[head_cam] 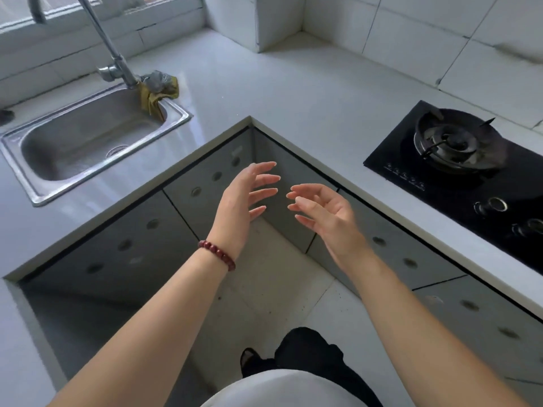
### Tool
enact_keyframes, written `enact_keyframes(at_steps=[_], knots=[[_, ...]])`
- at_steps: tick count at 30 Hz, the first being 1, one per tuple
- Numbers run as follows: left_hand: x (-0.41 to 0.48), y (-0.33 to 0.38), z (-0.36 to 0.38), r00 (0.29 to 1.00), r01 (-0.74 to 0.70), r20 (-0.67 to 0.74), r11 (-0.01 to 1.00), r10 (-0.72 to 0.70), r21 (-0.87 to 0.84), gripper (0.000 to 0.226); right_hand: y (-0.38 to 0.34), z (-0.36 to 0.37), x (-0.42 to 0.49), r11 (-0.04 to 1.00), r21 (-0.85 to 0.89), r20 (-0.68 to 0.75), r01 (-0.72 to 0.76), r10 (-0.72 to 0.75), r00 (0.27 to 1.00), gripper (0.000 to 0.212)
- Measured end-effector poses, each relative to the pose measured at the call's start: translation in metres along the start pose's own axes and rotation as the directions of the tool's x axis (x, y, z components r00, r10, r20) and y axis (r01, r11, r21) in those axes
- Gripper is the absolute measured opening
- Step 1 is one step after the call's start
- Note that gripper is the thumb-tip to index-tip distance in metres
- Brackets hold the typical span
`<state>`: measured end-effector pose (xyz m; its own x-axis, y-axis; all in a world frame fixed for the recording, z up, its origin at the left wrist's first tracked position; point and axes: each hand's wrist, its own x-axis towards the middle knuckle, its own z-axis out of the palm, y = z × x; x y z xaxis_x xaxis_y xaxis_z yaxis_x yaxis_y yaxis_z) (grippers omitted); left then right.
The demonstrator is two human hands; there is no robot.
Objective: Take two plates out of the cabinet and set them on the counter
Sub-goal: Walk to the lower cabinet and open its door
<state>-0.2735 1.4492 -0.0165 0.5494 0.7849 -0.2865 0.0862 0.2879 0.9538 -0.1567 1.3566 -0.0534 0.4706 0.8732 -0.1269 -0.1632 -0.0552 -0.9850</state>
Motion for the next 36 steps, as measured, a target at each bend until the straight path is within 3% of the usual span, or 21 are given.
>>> enact_keyframes(at_steps=[11, 20, 24, 30, 36], knots=[[0.137, 0.032, 0.023, 0.993, 0.047, 0.103, 0.997, -0.053, 0.055, 0.051, -0.011, -0.030, 0.128, 0.999, 0.047, -0.130, -0.004, 0.010, 0.991, 0.014], [0.223, 0.037, 0.039, 0.951, -0.052, 0.311, 0.989, 0.007, 0.136, 0.041, -0.020, -0.058, 0.187, 0.997, 0.068, -0.302, 0.023, -0.001, 0.953, 0.017], [0.245, 0.039, 0.044, 0.906, -0.055, 0.422, 0.987, -0.014, 0.151, 0.044, -0.016, -0.061, 0.185, 0.997, 0.076, -0.437, 0.034, 0.003, 0.900, 0.013], [0.259, 0.037, 0.043, 0.793, -0.077, 0.608, 0.980, -0.050, 0.181, 0.043, -0.011, -0.039, 0.165, 0.993, 0.093, -0.649, 0.072, 0.006, 0.761, 0.013], [0.252, 0.023, 0.038, 0.714, -0.087, 0.696, 0.977, -0.076, 0.197, 0.040, 0.001, -0.017, 0.143, 0.993, 0.088, -0.757, 0.073, 0.019, 0.653, 0.015]])
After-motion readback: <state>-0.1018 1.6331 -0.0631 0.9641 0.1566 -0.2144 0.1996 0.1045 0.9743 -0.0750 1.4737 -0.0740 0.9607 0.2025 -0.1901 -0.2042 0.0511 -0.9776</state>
